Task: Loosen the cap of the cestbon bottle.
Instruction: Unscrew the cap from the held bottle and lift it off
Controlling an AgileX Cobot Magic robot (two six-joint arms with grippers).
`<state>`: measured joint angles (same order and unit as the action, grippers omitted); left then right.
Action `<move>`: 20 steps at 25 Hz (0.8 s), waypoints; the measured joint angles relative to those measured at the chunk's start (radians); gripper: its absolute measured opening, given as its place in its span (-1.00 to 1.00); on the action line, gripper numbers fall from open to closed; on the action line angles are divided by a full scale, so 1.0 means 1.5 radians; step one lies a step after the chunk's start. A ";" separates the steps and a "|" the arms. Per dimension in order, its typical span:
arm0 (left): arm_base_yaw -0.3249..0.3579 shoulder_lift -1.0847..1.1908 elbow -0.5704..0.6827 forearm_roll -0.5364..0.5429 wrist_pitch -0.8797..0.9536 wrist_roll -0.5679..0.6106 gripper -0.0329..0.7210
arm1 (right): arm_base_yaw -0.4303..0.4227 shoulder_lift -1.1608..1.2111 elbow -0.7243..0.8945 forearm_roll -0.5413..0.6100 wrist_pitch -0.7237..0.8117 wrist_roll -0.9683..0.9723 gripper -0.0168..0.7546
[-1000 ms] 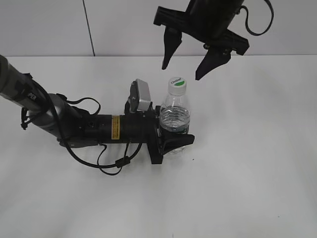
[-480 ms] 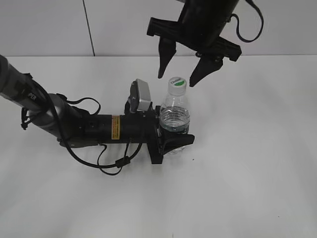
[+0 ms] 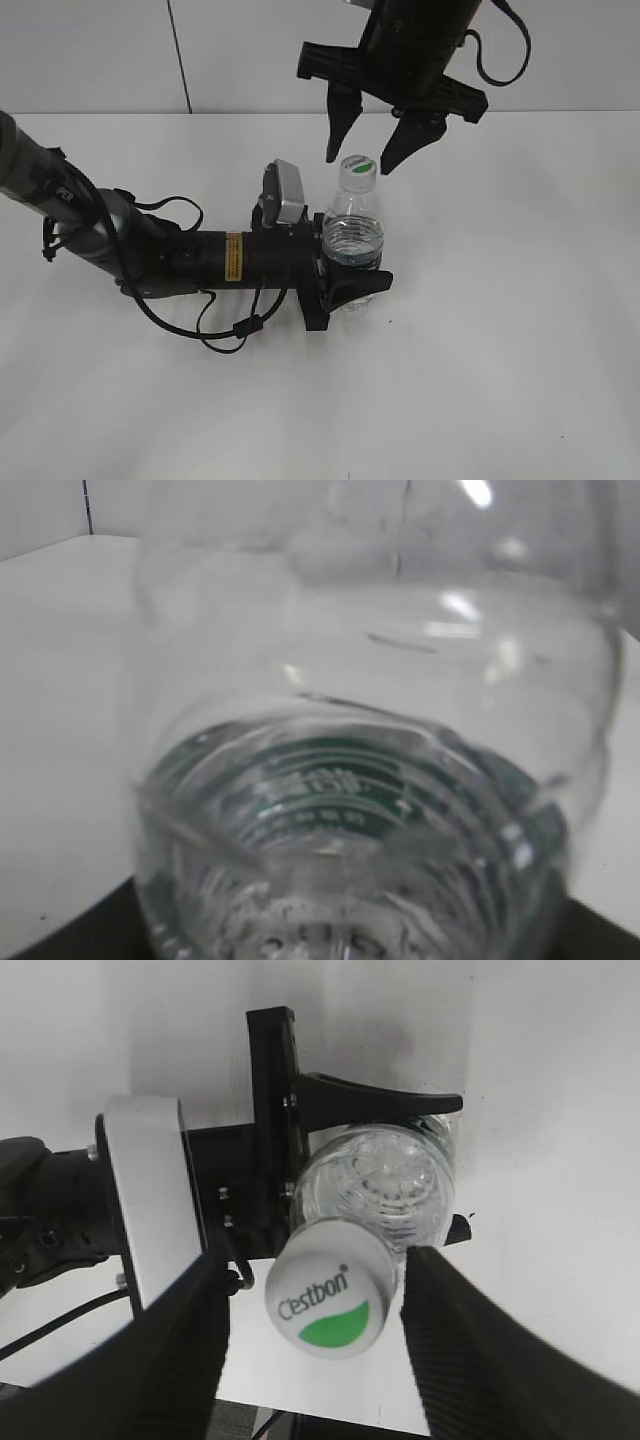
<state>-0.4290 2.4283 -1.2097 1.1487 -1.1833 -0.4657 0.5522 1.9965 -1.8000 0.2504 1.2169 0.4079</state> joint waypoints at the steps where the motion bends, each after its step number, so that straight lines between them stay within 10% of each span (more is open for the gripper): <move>1: 0.000 0.000 0.000 0.000 0.000 0.000 0.15 | 0.001 0.000 0.000 0.000 0.000 -0.001 0.14; 20: 0.000 0.000 0.000 0.000 0.001 0.000 0.15 | 0.002 0.011 0.000 0.008 0.001 -0.014 0.07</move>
<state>-0.4290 2.4283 -1.2097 1.1487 -1.1824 -0.4657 0.5546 2.0130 -1.8000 0.2625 1.2177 0.3876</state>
